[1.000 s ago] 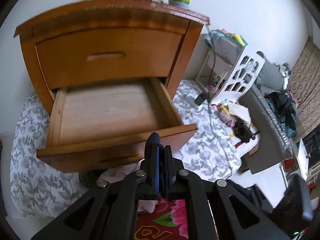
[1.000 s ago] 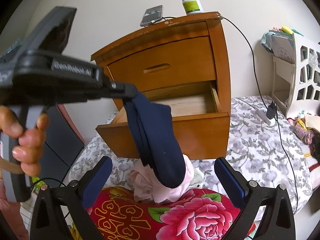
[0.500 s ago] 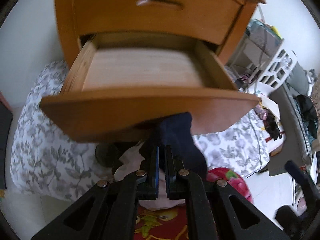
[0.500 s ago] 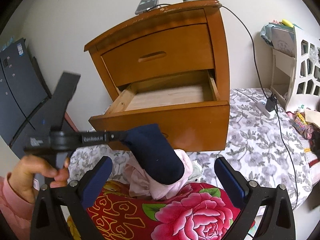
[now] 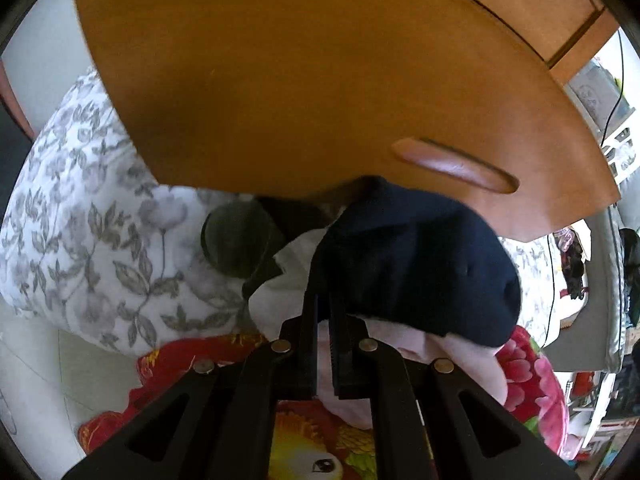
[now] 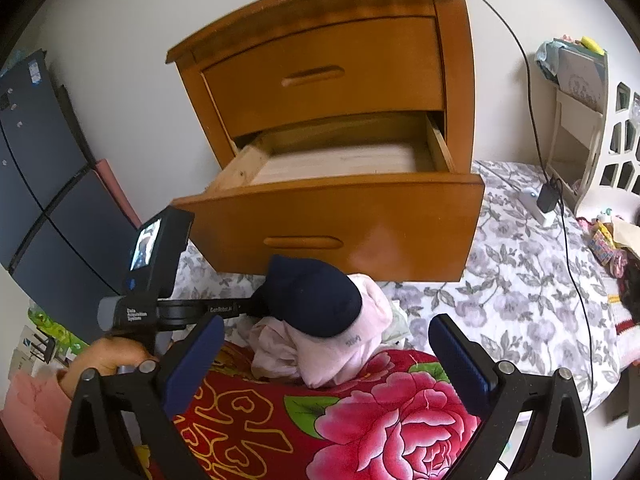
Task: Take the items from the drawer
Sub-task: 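Lower the navy sock onto the pink cloth pile, open left gripper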
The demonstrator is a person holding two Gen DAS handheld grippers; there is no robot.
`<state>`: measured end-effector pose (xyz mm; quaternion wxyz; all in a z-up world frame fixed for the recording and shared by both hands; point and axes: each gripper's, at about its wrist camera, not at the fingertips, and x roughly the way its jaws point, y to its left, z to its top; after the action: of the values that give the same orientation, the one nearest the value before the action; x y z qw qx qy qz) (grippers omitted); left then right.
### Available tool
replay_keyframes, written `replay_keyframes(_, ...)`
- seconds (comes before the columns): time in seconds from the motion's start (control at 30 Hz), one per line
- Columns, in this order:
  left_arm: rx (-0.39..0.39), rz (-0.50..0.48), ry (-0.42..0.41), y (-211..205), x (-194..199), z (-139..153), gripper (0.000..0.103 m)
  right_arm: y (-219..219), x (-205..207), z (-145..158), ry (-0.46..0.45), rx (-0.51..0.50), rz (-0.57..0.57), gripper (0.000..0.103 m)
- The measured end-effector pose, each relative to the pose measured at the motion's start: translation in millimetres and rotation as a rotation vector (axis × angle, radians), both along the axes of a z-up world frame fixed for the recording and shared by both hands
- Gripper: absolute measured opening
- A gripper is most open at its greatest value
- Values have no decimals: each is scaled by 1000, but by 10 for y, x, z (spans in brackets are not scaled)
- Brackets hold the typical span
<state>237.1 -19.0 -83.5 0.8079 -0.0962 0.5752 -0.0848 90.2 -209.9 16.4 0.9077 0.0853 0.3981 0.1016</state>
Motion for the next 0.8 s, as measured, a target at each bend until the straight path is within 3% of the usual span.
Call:
replay_keyframes(0.47, -16, -4, -106, 44, -241, 422, 7, 112, -26, 64, 1, -51, -5, 103)
replay_keyframes(0.5, -5, -13, -127, 43, -281, 497, 9, 119, -26, 67, 2, -54, -5, 103)
replay_keyframes(0.63, 11, -16, -198, 66, -416, 708, 40, 162, -24, 86, 3, -64, -1, 103)
replay_keyframes(0.77, 40, -5, -272, 111, -561, 889, 46, 179, -9, 113, 0, -66, -7, 103)
replay_keyframes(0.8, 50, 1, -298, 130, -608, 945, 54, 180, -4, 122, -1, -67, -10, 103)
